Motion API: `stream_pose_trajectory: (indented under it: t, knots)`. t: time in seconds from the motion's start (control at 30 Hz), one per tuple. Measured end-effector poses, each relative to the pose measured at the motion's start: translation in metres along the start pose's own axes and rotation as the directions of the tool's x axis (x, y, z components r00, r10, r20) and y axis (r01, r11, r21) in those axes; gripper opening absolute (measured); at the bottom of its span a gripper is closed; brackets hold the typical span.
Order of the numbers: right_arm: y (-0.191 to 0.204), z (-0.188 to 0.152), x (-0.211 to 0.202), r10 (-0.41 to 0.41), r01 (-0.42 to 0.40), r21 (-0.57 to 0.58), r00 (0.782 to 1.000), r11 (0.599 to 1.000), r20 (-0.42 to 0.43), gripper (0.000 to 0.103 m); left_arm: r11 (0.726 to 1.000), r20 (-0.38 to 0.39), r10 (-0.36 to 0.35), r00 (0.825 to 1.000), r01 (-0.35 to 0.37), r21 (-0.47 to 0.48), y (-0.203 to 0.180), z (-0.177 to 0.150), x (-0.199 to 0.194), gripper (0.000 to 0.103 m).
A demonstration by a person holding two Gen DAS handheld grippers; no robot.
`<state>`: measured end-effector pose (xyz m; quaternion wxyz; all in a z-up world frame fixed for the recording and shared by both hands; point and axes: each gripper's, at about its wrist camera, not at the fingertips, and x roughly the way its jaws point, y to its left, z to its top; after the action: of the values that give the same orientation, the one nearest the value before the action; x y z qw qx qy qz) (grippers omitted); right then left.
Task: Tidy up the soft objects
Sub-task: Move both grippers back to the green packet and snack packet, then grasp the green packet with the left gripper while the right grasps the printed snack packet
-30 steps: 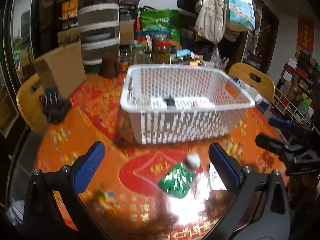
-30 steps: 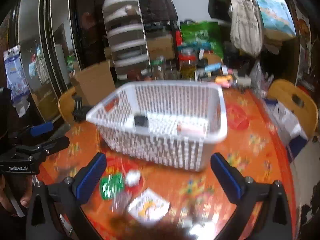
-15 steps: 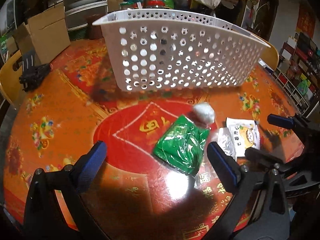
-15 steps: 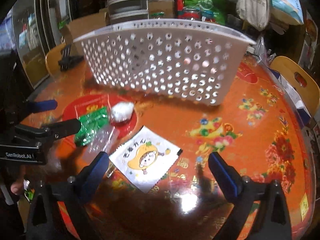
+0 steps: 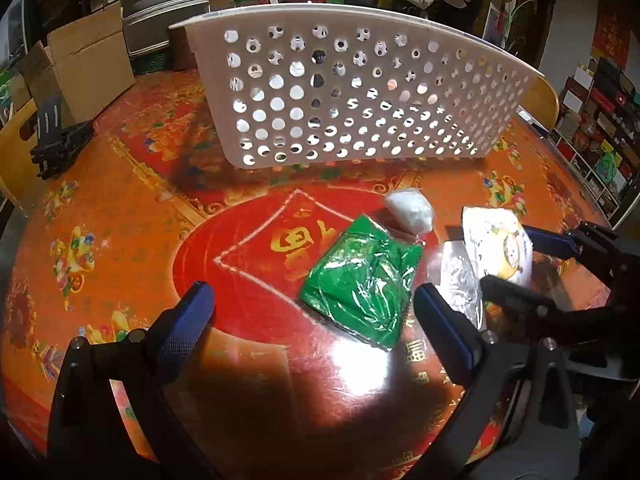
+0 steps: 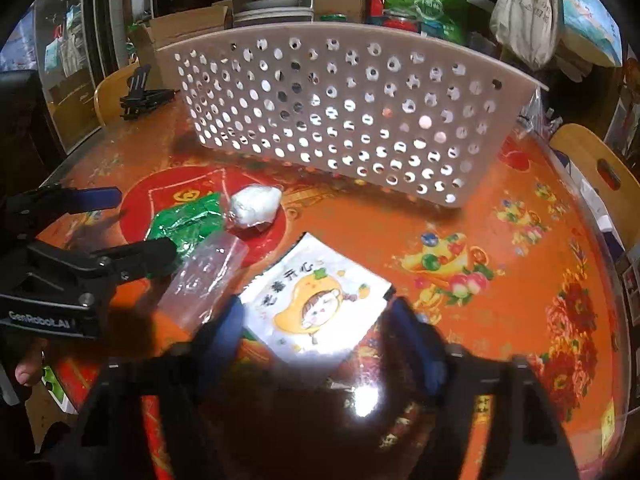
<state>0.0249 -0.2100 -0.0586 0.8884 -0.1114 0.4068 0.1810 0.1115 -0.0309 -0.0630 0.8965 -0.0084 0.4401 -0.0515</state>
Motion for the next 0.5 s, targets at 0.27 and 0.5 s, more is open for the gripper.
stream_pose_trajectory:
  t: [0.27, 0.5]
  knots:
    - [0.003, -0.002, -0.007, 0.016, -0.016, -0.002, 0.999, 1.0, 0.032, 0.029, 1.0, -0.018, -0.019, 1.0, 0.019, 0.021, -0.008, -0.003, 0.009, 0.099]
    - [-0.003, -0.005, -0.009, 0.051, -0.052, 0.029, 0.997, 0.998, 0.056, 0.016, 0.999, -0.025, -0.008, 1.0, 0.009, 0.041, -0.014, -0.003, 0.012, 0.091]
